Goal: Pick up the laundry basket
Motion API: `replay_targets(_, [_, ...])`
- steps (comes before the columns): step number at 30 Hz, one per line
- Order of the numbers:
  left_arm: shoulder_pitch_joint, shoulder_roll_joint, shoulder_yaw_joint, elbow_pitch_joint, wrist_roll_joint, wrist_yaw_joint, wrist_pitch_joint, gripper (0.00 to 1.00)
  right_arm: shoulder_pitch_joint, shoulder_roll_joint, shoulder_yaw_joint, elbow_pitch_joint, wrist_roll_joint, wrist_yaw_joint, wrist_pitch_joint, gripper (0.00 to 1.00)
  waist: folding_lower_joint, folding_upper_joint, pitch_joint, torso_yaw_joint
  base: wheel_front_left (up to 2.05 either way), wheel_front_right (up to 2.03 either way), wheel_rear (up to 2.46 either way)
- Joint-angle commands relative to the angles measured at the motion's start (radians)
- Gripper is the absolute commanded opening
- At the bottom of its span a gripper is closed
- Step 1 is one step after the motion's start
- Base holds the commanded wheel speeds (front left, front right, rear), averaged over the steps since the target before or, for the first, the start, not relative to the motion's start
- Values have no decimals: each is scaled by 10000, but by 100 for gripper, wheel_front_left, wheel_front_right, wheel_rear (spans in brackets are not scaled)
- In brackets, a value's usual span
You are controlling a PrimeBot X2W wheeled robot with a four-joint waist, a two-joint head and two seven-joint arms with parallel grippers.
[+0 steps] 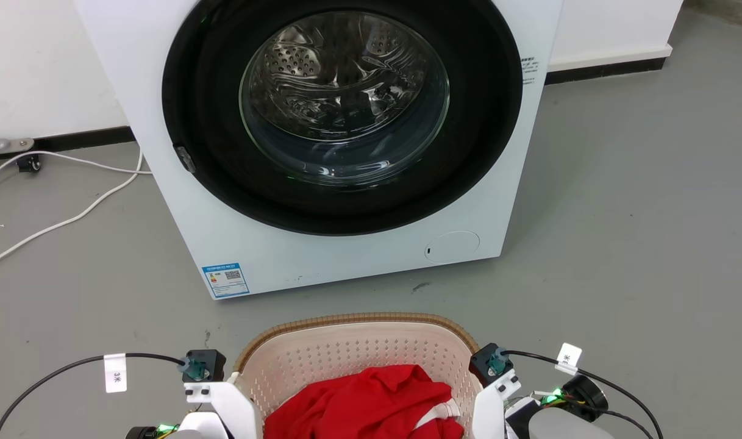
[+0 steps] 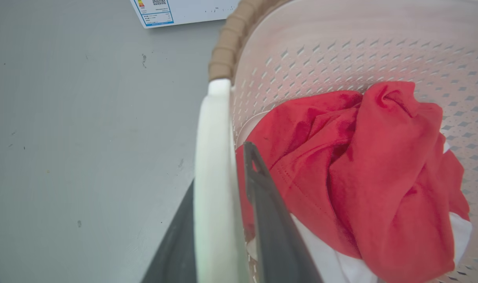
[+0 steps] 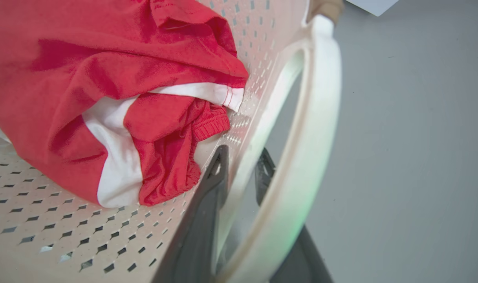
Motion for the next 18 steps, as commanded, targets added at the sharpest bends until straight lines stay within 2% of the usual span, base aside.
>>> replay_targets(1, [40,210,-81,-20,-66,-41,-32,0,135,-90,188,95,-25,124,-29,0,0,-1,-23,25,0,0,0])
replay_targets(18, [35,283,-694,136,-840,-41,-18,0,-2,-100,667,222,414,120,-127,0,0,-1,-75,94,0,0,0])
